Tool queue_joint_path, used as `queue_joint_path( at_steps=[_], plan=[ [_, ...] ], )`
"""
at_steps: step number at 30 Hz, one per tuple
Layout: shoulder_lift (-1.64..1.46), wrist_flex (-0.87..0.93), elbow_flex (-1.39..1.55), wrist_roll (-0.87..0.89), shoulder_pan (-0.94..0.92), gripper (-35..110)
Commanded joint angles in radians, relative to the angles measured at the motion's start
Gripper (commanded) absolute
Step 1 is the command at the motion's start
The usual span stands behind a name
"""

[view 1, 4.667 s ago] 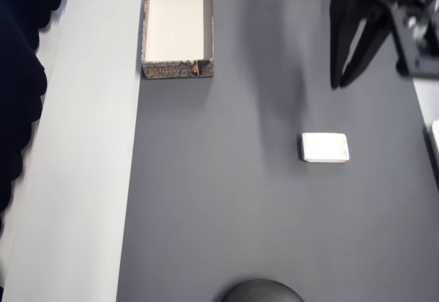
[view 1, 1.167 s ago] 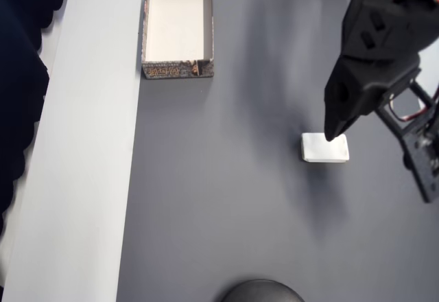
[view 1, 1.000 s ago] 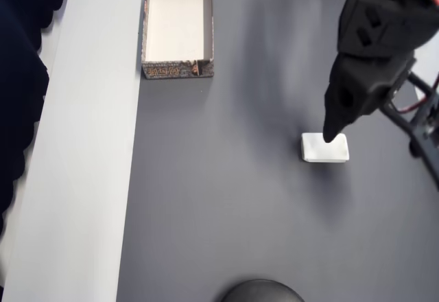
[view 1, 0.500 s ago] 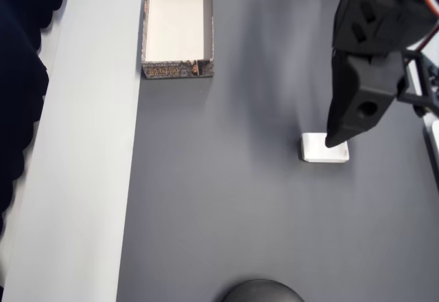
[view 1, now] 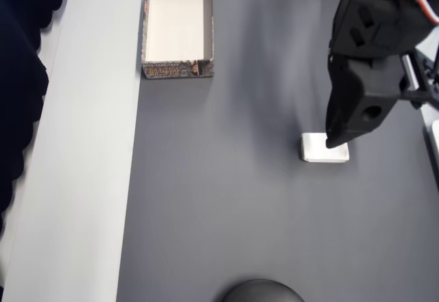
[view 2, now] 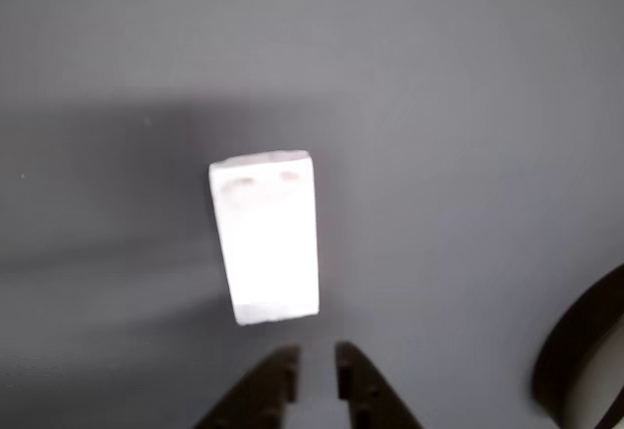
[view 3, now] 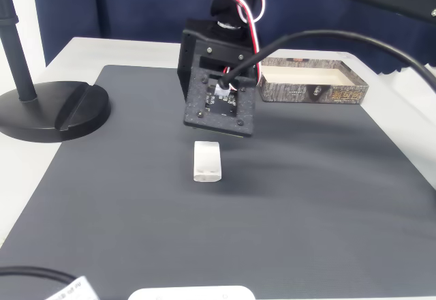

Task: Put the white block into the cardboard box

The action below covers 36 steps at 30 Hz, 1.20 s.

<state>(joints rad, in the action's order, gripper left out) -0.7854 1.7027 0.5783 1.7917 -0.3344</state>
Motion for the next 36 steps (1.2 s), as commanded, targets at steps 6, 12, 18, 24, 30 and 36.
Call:
queue_joint_path(
  at_steps=[6, 12, 18, 24, 30, 36],
  plan=[
    [-0.014, 0.005, -0.060, 0.005, 0.018, 24],
    [-0.003, -0.002, -0.064, 0.003, 0.029, 31],
    [0.012, -0.018, -0.074, 0.003, 0.037, 38],
    [0.028, -0.035, -0.084, 0.003, 0.040, 38],
    [0.054, -0.038, -0.097, 0.003, 0.040, 38],
    [0.110, -0.041, -0.130, 0.002, 0.041, 36]
  ],
)
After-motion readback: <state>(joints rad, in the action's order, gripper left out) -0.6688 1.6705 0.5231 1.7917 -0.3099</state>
